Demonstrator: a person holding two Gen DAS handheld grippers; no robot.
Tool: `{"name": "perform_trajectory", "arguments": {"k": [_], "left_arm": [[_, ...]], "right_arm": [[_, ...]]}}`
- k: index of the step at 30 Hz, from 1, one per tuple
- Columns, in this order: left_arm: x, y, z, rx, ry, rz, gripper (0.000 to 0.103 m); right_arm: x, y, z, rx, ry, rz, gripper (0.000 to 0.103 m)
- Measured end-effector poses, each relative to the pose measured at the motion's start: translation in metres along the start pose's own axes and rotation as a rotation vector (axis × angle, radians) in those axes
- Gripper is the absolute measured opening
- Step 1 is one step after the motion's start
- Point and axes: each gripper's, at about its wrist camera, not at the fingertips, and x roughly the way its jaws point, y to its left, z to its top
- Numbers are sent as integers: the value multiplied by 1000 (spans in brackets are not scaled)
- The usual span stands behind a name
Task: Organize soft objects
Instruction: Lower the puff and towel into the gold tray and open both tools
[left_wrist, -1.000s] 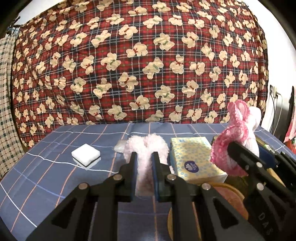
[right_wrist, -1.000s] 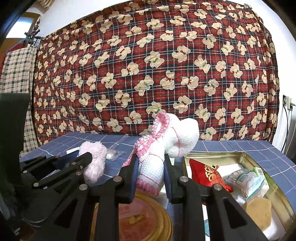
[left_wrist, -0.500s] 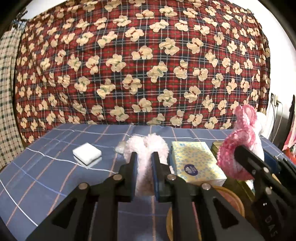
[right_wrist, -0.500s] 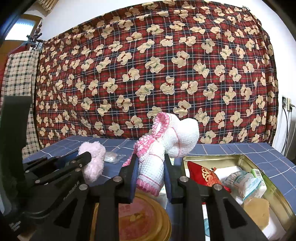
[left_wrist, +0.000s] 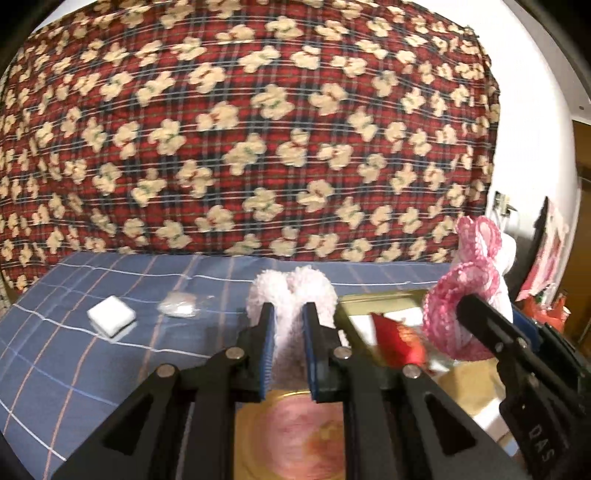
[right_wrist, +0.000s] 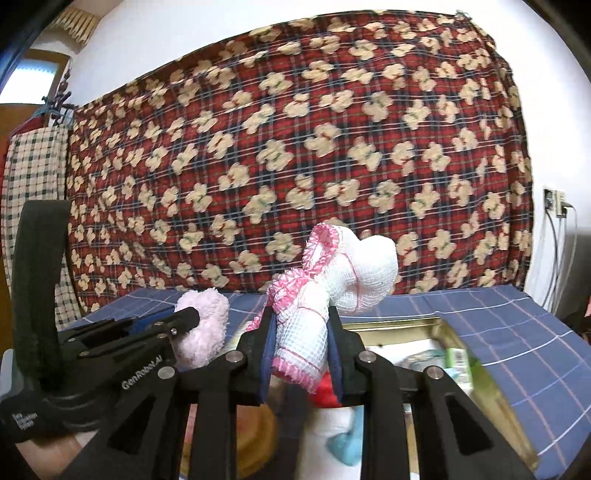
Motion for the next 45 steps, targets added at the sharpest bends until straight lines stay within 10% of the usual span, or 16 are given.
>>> {"name": "perform_trajectory", "arguments": {"k": [28,34,45], "left_arm": [[12,-115,-30,99,187,-249,14],[9,-125,-40,146,192,-254,42],[-12,-97,-29,95,116,-213,60]], "right_arm": [[-26,-117,-17,9,242,-137,29],[-25,-120,-27,5,282,-159,62],[-44,-122,-14,59,162,-168,70]]}}
